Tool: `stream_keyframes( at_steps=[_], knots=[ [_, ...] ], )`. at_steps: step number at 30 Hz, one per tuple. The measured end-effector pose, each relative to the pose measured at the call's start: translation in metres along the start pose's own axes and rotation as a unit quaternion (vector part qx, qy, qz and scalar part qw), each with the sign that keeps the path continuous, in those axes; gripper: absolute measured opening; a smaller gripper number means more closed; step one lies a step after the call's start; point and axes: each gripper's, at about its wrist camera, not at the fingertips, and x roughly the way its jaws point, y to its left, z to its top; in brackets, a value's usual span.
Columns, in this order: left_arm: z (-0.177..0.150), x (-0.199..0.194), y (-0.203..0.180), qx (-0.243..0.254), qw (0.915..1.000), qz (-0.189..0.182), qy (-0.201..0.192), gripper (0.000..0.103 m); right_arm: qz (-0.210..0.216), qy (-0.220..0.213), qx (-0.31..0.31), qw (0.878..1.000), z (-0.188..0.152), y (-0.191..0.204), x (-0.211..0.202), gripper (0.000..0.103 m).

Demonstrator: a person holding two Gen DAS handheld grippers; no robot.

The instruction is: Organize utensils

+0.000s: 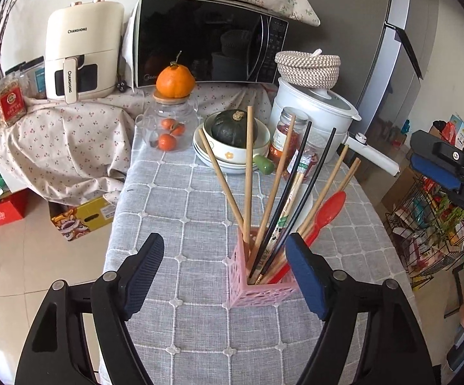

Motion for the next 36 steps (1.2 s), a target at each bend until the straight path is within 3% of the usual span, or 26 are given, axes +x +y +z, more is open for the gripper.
stream_keyframes(
  at_steps=[9, 12, 16, 20, 29, 36],
  knots=[
    [-0.024, -0.020, -0.032, 0.004, 0.9999, 0.013, 0.006, 0.092, -0.073, 0.021, 0.007, 0.997, -0.031, -0.033, -0.033, 0.075],
    [-0.033, -0.031, -0.045, 0.021, 0.9993, 0.030, -0.002, 0.096, -0.097, 0.032, 0.006, 0.995, -0.043, -0.044, -0.046, 0.079],
    [-0.045, -0.039, -0.058, 0.040, 0.9977, 0.053, -0.010, 0.098, -0.124, 0.035, 0.001, 0.992, -0.054, -0.054, -0.064, 0.082],
    [-0.056, -0.037, -0.063, 0.041, 0.9977, 0.053, 0.003, 0.099, -0.150, 0.037, -0.015, 0.988, -0.067, -0.059, -0.078, 0.086],
    [-0.064, -0.029, -0.077, 0.047, 0.9979, 0.039, 0.019, 0.099, -0.157, 0.071, -0.057, 0.983, -0.087, -0.060, -0.071, 0.091],
    [-0.062, -0.018, -0.081, 0.049, 0.9975, 0.043, 0.026, 0.100, -0.164, 0.082, -0.052, 0.982, -0.087, -0.064, -0.060, 0.091]
  ],
)
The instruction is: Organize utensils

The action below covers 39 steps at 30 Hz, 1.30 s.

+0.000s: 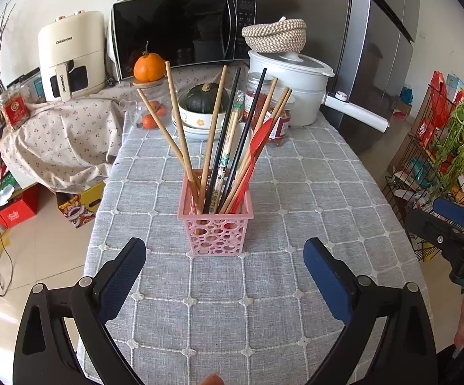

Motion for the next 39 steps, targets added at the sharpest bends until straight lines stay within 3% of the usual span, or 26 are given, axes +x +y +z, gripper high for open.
stream_keyframes(
  at_steps=[10, 39],
  knots=[
    [-0.001, -0.005, 0.010, -0.013, 0.9997, 0.014, -0.012, 0.100, -0.028, 0.007, -0.004, 1.000, 0.000, 0.003, 0.011, 0.094],
    [0.002, -0.011, 0.008, -0.010, 0.9995, 0.018, -0.024, 0.100, -0.026, 0.007, -0.005, 1.000, 0.001, 0.009, 0.013, 0.094]
  ],
)
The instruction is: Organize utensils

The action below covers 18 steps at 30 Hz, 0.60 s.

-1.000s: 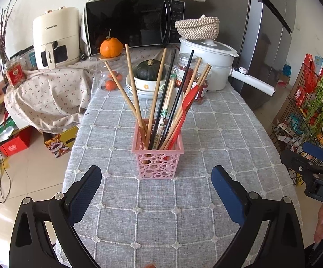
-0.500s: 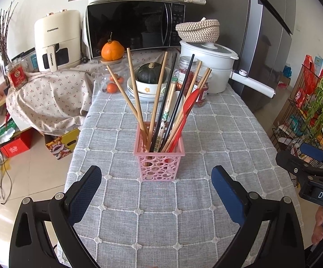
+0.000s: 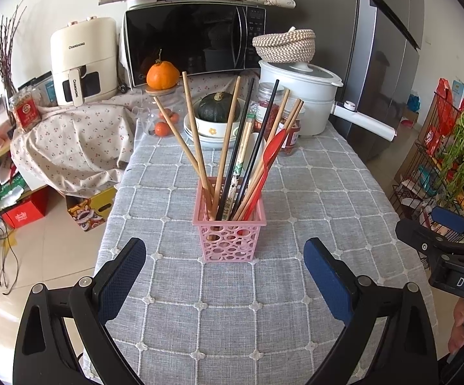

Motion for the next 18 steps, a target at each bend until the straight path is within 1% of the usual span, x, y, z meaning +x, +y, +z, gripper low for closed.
stream_keyframes(
  at_steps=[18],
  knots=[
    [0.0010, -0.0006, 0.0032, 0.002, 1.0000, -0.002, 0.003, 0.100, -0.001, 0.010, 0.002, 1.000, -0.0022, 0.0006, 0.0052, 0.095]
  ],
)
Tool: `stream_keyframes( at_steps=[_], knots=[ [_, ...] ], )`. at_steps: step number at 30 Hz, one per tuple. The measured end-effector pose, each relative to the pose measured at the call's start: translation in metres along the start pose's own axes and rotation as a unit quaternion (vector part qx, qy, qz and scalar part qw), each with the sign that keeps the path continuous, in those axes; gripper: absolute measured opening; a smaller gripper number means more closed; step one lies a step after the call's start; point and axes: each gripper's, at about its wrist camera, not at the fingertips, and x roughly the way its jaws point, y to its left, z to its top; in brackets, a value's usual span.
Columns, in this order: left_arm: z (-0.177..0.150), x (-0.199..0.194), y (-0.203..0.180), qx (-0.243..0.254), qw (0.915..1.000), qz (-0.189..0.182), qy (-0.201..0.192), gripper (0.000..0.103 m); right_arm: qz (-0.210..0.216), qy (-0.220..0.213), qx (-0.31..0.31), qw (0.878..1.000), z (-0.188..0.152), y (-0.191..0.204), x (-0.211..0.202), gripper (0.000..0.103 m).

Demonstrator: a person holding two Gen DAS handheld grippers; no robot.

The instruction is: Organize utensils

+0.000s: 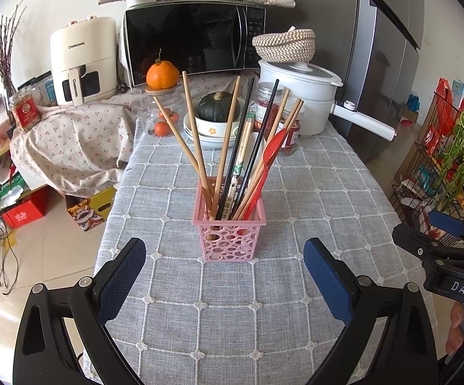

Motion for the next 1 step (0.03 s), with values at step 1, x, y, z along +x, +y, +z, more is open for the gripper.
stream_keyframes(
  at_steps=[1],
  knots=[
    [0.0007, 0.0001, 0.0005, 0.000, 1.0000, -0.001, 0.001, 0.100, 0.000, 0.001, 0.001, 1.000, 0.0001, -0.0001, 0.0001, 0.095]
  ],
)
